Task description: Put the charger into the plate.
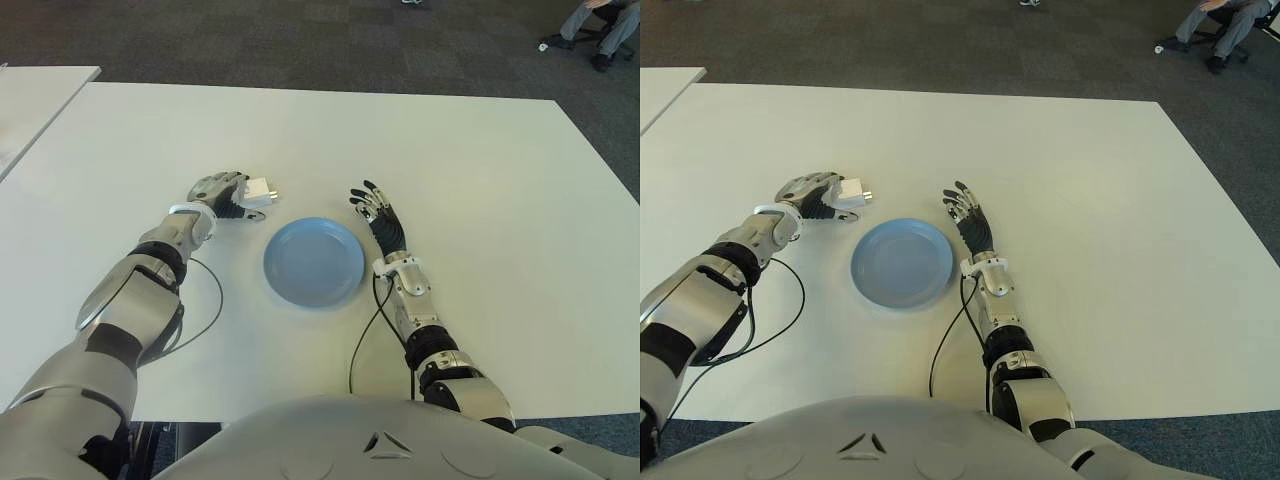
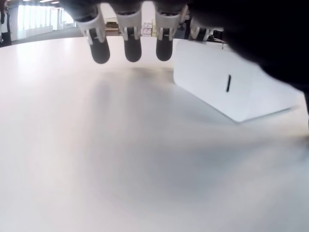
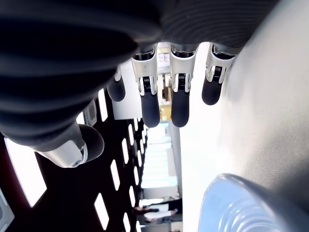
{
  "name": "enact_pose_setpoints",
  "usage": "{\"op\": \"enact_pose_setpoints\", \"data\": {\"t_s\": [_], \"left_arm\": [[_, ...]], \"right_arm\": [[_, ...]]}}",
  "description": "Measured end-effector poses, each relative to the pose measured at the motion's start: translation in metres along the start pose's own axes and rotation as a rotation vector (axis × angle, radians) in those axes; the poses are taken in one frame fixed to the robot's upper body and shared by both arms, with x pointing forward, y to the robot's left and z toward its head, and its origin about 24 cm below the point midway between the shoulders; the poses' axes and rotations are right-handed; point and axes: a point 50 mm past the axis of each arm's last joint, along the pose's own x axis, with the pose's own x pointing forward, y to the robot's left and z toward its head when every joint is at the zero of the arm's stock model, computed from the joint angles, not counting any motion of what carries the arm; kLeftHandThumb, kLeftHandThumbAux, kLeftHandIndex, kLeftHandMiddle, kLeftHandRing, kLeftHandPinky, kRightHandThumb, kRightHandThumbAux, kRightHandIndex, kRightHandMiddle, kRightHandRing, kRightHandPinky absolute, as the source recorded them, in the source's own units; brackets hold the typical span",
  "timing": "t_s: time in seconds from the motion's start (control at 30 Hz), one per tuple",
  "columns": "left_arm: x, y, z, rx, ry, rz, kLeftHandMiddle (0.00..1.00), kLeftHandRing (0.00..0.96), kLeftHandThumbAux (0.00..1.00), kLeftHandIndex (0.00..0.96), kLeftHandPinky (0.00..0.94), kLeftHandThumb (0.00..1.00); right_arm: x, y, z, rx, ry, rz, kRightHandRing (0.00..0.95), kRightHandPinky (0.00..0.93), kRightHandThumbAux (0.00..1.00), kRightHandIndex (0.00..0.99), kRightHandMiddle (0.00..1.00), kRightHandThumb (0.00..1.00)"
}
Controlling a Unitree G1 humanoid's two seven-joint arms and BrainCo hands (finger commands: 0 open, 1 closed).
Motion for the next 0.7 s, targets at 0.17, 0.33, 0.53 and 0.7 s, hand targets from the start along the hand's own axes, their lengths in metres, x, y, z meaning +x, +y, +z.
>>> {"op": "enact_pose_setpoints", "data": {"t_s": [0.17,0.33,0.53,0.7], "left_arm": [[0.0001,-0.0005,-0.0002,-0.006,0.005,-0.012,0.0,0.0,0.382,0.0,0.035,0.075],[0.0004,-0.0011,0.0002,-0.016,0.009,-0.024,0.0,0.0,0.384,0.0,0.049,0.075],[0.0015,-0.0001,0.0015,-0.031,0.011,-0.04,0.0,0.0,0.389,0.0,0.056,0.073],[0.0024,0.0007,0.0028,-0.03,0.012,-0.049,0.001,0.003,0.39,0.0,0.051,0.058]], "right_arm": [[-0.0001,0.0002,-0.0001,0.0,0.001,0.0,0.2,0.149,0.517,0.075,0.229,0.0],[-0.0004,0.0003,-0.0001,0.0,0.001,0.0,0.206,0.155,0.516,0.077,0.233,0.0],[-0.0011,0.0001,-0.0003,0.0,0.0,-0.004,0.213,0.157,0.51,0.081,0.241,0.0],[-0.002,0.0004,-0.0006,-0.001,0.0,-0.005,0.217,0.158,0.506,0.083,0.246,0.0]]}}
